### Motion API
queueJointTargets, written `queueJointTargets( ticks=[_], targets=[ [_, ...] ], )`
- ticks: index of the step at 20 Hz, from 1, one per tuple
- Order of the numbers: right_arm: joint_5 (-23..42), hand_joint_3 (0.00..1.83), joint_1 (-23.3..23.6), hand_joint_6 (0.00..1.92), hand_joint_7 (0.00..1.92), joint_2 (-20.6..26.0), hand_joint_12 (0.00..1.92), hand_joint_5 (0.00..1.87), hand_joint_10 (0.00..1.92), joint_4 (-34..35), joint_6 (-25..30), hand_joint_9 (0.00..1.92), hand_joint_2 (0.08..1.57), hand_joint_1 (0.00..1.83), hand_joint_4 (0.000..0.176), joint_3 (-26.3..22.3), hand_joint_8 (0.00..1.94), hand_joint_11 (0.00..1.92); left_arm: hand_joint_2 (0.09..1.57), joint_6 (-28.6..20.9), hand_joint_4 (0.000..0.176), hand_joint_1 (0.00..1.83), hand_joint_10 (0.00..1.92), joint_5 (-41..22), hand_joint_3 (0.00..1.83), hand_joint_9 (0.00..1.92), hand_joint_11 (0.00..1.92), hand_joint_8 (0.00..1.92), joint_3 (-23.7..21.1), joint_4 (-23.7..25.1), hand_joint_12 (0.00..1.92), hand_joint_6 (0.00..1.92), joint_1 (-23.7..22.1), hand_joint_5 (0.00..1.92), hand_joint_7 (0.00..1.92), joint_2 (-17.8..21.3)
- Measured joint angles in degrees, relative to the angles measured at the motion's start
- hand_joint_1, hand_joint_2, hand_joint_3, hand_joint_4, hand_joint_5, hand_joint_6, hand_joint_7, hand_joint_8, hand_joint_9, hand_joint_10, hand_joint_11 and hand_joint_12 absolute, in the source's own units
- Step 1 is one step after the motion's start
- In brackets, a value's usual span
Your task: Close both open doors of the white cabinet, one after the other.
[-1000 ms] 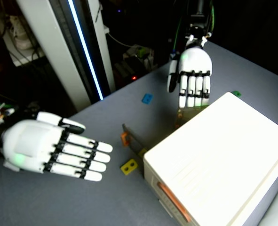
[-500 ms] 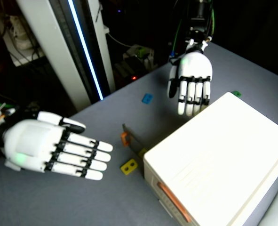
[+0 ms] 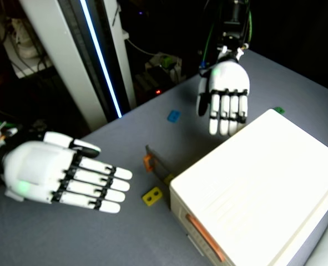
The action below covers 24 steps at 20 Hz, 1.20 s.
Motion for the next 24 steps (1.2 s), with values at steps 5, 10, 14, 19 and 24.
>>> queueJointTargets(
  ticks=[5, 10, 14, 19, 24],
  targets=[
    [-0.07, 0.0, -0.04, 0.0, 0.06, 0.0, 0.01, 0.12, 0.0, -0.35, 0.35, 0.0, 1.48, 0.0, 0.0, 0.02, 0.01, 0.06, 1.48, -1.44, 0.0, 0.26, 0.03, -5.53, 0.01, 0.19, 0.0, 0.01, -3.74, -1.77, 0.62, 0.01, 4.94, 0.2, 0.2, 4.92],
    [-1.01, 0.0, 0.92, 0.0, 0.06, 0.02, 0.0, 0.1, 0.0, -2.71, 0.63, 0.0, 1.49, 0.0, 0.0, 0.24, 0.0, 0.02, 1.45, -0.92, 0.0, 0.36, 0.0, -13.38, 0.0, 0.12, 0.0, 0.0, -7.48, -5.22, 0.5, 0.0, 11.32, 0.12, 0.11, 11.13],
    [-4.68, 0.0, 6.34, 0.0, 0.01, -0.48, 0.0, 0.05, 0.0, -7.1, 0.74, 0.0, 1.46, 0.0, 0.0, 1.31, 0.0, 0.0, 1.46, 1.57, 0.0, 0.49, 0.0, -18.97, 0.0, 0.1, 0.0, 0.0, -9.79, -11.28, 0.45, 0.0, 17.35, 0.11, 0.08, 14.27],
    [-9.79, 0.0, 11.39, 0.01, 0.01, -2.75, 0.0, 0.02, 0.0, -12.37, 0.74, 0.0, 1.45, 0.0, 0.0, 2.23, 0.0, 0.0, 1.47, 1.86, 0.0, 0.45, 0.0, -23.21, 0.0, 0.11, 0.0, 0.0, -11.08, -17.16, 0.48, 0.0, 23.63, 0.11, 0.08, 14.93],
    [-12.31, 0.01, 14.23, 0.0, 0.0, -4.09, 0.0, 0.01, 0.0, -14.27, 0.72, 0.0, 1.51, 0.0, 0.0, 3.21, 0.0, 0.0, 1.49, 1.84, 0.0, 0.38, 0.0, -26.27, 0.0, 0.1, 0.0, 0.0, -11.52, -18.27, 0.5, 0.0, 25.33, 0.1, 0.08, 14.95]
  ],
)
